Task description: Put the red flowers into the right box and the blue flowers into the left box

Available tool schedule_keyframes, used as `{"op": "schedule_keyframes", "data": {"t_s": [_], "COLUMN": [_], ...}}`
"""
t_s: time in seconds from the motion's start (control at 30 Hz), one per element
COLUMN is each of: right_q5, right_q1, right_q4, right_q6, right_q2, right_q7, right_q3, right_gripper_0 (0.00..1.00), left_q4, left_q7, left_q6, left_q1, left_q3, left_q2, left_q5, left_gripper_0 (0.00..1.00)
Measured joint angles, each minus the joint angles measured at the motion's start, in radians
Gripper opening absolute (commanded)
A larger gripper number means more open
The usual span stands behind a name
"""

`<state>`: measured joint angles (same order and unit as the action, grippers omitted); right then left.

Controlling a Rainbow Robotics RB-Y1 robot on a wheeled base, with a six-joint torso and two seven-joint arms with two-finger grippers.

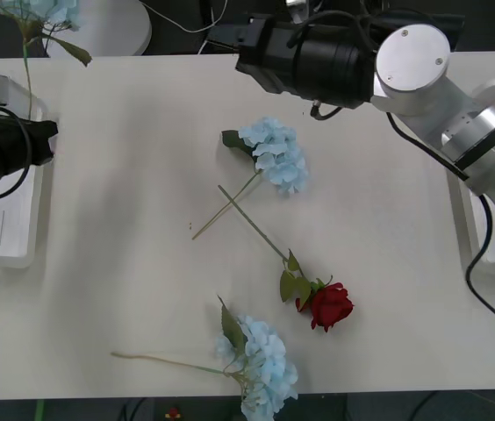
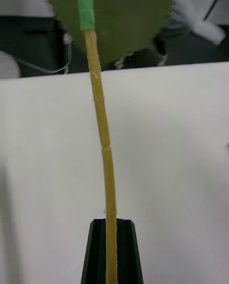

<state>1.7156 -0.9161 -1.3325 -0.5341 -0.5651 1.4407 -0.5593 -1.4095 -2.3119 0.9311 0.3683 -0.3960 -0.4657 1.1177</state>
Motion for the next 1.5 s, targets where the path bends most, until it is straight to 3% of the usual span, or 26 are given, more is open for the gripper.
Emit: {"op": "schedule_keyframes", "data": {"t_s": [0.2, 0.43, 0.67, 0.83, 1.03, 1.17, 1.33, 1.5], "right_q5": [-0.007, -0.156, -0.375, -0.492, -0.655, -0.778, -0.852, -0.932], "right_q1": [0.000, 0.000, 0.000, 0.000, 0.035, 0.086, 0.137, 0.188], "right_q4": [-0.008, -0.065, -0.195, -0.338, -0.481, -0.546, -0.550, -0.550], "right_q6": [0.000, -0.021, -0.262, -0.426, -0.574, -0.677, -0.771, -0.847], "right_q2": [-0.124, -0.215, -0.290, -0.328, -0.329, -0.305, -0.233, -0.134], "right_q7": [-0.432, -0.978, -1.483, -2.098, -2.394, -2.751, -2.786, -2.787], "right_q3": [-0.065, -0.113, -0.120, -0.122, -0.124, -0.124, -0.124, -0.124], "right_gripper_0": [0.81, 0.85, 0.86, 0.86, 0.87, 0.87, 0.87, 0.87], "left_q4": [0.002, 0.003, 0.005, 0.006, 0.006, 0.006, 0.006, 0.006], "left_q7": [0.313, 0.330, 0.351, 0.479, 0.517, 0.517, 0.517, 0.517], "left_q6": [0.012, 0.063, 0.065, 0.065, 0.002, -0.008, -0.008, -0.009], "left_q1": [0.010, 0.011, 0.004, -0.040, -0.136, -0.173, -0.178, -0.178], "left_q3": [-0.051, -0.124, -0.159, -0.158, -0.133, -0.110, -0.097, -0.088], "left_q2": [-0.046, -0.092, -0.096, -0.097, -0.100, -0.102, -0.102, -0.102], "left_q5": [-0.267, -0.538, -0.724, -0.762, -0.763, -0.763, -0.762, -0.752], "left_gripper_0": [0.00, 0.00, 0.00, 0.00, 0.00, 0.00, 0.02, 0.11]}}
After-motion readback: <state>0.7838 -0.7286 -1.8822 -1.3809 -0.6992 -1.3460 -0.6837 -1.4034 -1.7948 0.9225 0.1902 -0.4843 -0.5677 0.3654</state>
